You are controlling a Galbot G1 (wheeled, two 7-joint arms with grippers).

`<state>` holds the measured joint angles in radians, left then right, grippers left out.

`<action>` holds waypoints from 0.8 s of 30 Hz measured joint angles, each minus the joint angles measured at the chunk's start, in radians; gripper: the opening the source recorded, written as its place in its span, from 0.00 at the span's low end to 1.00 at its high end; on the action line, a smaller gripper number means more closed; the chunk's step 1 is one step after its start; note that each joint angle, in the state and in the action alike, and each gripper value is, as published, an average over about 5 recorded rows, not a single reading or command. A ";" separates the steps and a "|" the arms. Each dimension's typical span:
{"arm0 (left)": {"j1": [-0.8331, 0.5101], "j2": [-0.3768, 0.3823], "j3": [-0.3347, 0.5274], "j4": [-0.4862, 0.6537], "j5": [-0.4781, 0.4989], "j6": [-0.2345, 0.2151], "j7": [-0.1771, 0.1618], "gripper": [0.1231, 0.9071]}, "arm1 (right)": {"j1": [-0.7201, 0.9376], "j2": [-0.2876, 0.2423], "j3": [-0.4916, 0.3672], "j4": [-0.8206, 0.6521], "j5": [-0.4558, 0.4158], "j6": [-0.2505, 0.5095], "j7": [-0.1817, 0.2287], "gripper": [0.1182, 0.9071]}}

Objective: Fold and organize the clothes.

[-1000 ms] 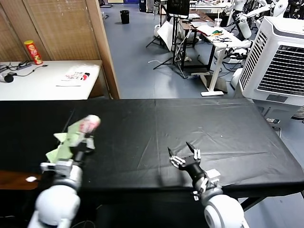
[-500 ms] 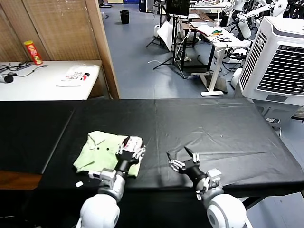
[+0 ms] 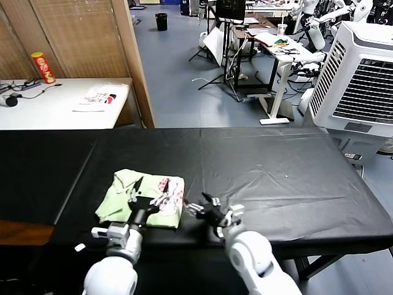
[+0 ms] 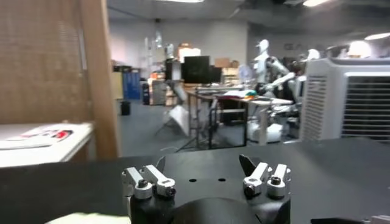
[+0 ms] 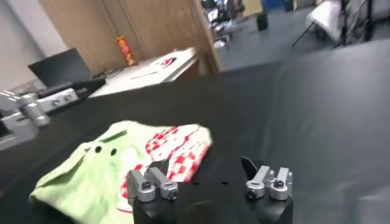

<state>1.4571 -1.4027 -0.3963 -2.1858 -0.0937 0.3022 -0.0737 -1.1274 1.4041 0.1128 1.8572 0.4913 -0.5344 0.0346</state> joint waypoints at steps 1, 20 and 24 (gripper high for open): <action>0.006 0.000 -0.006 -0.003 -0.002 -0.001 -0.002 0.86 | 0.014 0.011 -0.010 -0.022 0.004 0.000 0.003 0.79; 0.088 0.007 -0.102 -0.035 -0.034 -0.033 -0.036 0.86 | 0.160 -0.025 0.005 -0.181 0.091 0.015 -0.009 0.02; 0.100 0.016 -0.105 -0.037 -0.063 -0.032 -0.048 0.86 | 0.168 -0.098 0.028 -0.164 0.119 0.007 -0.001 0.03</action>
<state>1.5573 -1.3865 -0.5012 -2.2225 -0.1562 0.2699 -0.1220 -0.9595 1.3057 0.1408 1.6933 0.6104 -0.5277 0.0333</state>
